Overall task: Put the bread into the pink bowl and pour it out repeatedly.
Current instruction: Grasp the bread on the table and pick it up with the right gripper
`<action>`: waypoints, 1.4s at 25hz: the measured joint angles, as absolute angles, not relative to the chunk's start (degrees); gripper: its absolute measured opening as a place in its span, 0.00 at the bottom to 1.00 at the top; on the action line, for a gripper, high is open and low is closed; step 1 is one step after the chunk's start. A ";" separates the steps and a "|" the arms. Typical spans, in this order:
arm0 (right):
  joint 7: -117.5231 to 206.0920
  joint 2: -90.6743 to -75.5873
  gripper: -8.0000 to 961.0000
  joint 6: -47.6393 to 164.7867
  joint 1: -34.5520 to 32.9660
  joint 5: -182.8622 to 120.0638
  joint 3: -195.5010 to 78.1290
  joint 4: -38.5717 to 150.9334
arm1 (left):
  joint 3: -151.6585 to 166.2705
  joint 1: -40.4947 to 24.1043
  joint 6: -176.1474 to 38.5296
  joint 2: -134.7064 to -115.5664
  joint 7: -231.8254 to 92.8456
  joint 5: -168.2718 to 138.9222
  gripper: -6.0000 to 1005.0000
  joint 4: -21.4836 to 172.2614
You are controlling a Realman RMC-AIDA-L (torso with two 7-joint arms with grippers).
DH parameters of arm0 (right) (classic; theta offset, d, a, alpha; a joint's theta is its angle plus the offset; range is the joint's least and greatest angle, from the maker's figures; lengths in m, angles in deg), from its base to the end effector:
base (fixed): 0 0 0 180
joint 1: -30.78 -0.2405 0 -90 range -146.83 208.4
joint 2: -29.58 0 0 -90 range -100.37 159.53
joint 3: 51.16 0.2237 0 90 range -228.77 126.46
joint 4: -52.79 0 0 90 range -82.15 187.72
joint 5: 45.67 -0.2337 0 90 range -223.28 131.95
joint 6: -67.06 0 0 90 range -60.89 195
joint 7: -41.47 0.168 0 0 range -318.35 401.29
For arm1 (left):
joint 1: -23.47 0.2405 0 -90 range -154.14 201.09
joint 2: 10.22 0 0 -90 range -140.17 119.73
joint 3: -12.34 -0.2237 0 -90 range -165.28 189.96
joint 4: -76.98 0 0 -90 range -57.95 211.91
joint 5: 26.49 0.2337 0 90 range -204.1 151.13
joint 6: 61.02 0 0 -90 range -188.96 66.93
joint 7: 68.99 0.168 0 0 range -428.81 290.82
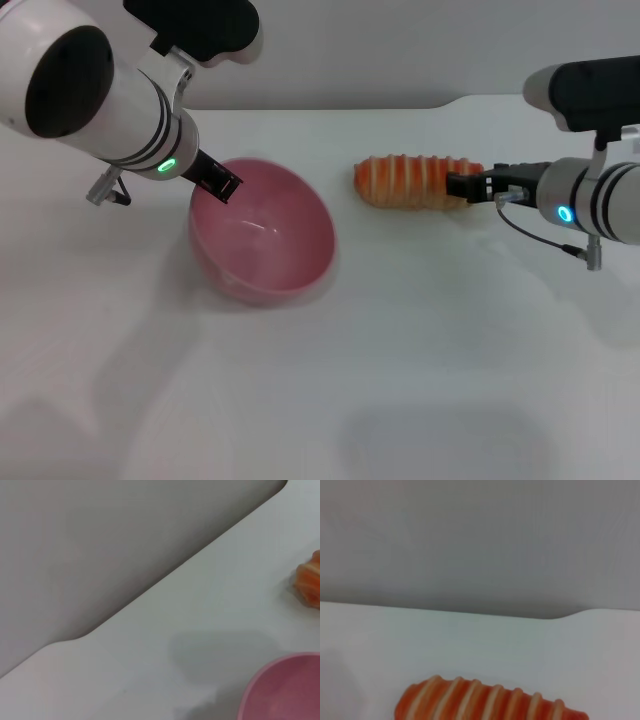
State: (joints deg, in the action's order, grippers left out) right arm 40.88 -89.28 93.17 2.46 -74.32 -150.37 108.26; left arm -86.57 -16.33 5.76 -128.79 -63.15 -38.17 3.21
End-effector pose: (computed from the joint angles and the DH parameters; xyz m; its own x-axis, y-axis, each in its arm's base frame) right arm 0.2194 0.4258 -0.0684 0.6020 -0.6627 -0.4454 -0.7456 -0.2667 -0.6107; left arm -0.1278 0.4162 -0.0365 0.7781 0.6218 -0.0887 0.3512 -0.5478 -0.7593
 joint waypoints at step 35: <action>40.07 -89.11 0.54 89.21 -7.03 -78.42 -150.20 92.62 | -86.08 -16.96 5.34 -128.51 -62.84 -37.45 0.04 3.77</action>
State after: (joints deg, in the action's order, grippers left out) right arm 40.07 -89.11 89.21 -7.03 -78.42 -150.20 92.62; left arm -86.08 -16.96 5.34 -128.51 -62.84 -37.45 3.77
